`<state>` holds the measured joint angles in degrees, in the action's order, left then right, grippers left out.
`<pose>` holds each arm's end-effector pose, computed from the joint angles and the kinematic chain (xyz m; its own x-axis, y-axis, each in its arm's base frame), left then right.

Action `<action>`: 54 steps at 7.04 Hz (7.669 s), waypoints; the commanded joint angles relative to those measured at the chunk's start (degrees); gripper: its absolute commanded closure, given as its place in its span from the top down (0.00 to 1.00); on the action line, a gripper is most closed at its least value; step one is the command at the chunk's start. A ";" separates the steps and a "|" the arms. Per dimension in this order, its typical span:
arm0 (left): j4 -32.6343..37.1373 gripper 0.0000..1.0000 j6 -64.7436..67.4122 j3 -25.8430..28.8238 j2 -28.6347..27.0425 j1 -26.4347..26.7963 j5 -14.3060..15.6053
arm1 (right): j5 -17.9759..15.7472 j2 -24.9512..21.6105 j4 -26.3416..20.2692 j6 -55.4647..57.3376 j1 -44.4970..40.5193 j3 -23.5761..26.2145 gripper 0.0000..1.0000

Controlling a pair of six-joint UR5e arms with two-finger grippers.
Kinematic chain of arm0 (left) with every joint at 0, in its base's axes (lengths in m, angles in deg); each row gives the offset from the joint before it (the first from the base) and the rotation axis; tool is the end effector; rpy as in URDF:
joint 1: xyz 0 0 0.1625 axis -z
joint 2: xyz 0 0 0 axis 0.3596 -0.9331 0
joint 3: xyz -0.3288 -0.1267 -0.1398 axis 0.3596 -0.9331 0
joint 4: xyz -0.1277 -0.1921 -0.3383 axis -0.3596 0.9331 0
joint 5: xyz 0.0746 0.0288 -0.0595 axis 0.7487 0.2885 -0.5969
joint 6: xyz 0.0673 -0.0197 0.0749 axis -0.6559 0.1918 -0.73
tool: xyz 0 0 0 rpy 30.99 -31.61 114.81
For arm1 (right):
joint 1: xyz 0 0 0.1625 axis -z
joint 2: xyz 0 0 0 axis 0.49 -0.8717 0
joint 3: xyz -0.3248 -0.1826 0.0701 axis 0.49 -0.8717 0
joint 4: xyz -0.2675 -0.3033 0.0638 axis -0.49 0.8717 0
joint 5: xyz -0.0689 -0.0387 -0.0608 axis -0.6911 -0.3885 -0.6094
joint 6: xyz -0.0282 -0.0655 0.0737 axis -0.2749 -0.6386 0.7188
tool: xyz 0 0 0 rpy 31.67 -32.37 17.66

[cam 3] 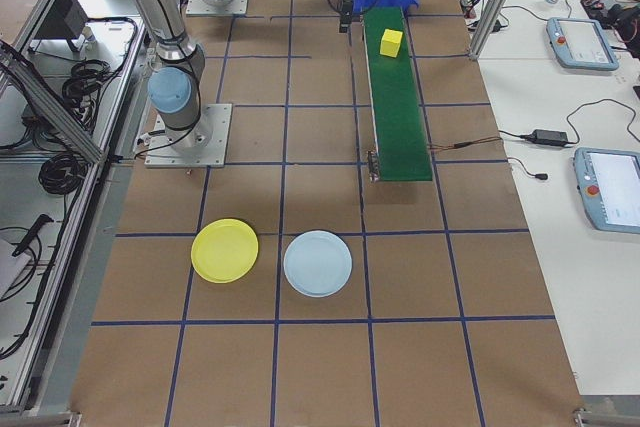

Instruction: Move block left to right into plate

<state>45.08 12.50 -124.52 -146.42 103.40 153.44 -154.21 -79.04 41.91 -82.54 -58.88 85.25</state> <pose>-0.0471 -0.6757 0.1911 -0.9997 0.0167 0.0164 0.0144 0.9912 -0.1314 0.1197 -0.4888 0.4580 -0.9995 -0.0280 -0.0164 -0.0285 0.9991 0.0314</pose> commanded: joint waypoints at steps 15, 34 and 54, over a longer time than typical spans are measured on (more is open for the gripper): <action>-0.70 1.00 8.62 -4.49 10.60 13.13 -2.09 | 10.06 19.39 23.65 -9.15 23.63 0.84 1.00; 36.04 1.00 8.71 -1.41 29.95 9.52 6.36 | 21.16 25.71 31.24 1.04 19.94 2.88 1.00; 35.34 1.00 8.88 -2.73 29.86 9.52 6.18 | -8.65 4.19 29.12 -47.19 75.71 33.80 0.27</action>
<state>80.43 21.48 -127.16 -116.55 112.92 159.62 -162.81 -74.80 69.95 -126.65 10.56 116.14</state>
